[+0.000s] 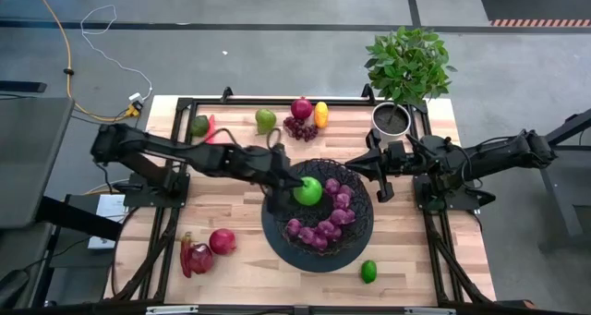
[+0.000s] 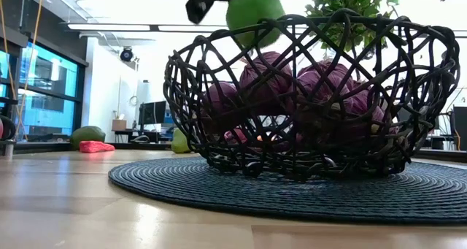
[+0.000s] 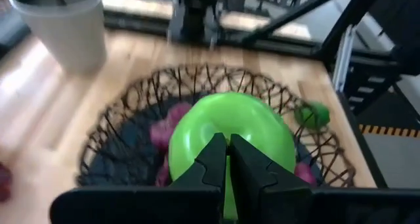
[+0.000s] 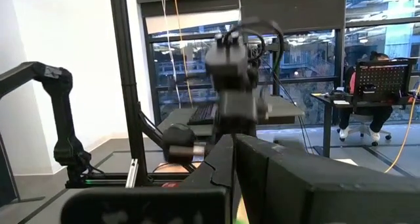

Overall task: Build produce basket
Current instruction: Put the green apple into the basket

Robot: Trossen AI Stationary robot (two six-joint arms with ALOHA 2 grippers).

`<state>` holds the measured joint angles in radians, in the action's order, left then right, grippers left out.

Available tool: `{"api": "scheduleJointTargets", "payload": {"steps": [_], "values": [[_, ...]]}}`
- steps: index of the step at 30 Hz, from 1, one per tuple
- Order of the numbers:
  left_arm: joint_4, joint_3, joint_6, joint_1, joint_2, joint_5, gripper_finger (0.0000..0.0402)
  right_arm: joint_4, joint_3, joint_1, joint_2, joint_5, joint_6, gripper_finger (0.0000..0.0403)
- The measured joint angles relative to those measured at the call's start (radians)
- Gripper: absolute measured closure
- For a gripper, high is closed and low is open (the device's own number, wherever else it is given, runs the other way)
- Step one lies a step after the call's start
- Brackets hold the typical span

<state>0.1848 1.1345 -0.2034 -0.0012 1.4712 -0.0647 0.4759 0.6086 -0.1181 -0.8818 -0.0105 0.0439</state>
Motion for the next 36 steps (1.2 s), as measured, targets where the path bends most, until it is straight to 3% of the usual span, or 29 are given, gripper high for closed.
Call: {"api": "scheduleJointTargets", "payload": {"steps": [3, 11, 30, 36], "values": [[0.024, 0.002, -0.057, -0.007, 0.053, -0.005, 0.0401, 0.0, 0.0, 0.0, 0.0, 0.0, 0.0, 0.0403], [0.12, 0.002, -0.136, -0.04, 0.181, -0.144, 0.0401, -0.001, 0.0, 0.0, 0.0, 0.0, 0.0, 0.0403], [0.11, 0.002, -0.143, -0.045, 0.26, -0.156, 0.04, -0.008, -0.001, 0.0, 0.0, 0.0, 0.0, 0.0403], [0.132, 0.002, -0.142, -0.044, 0.26, -0.156, 0.038, -0.008, -0.001, 0.0, 0.0, 0.0, -0.001, 0.0403]]}}
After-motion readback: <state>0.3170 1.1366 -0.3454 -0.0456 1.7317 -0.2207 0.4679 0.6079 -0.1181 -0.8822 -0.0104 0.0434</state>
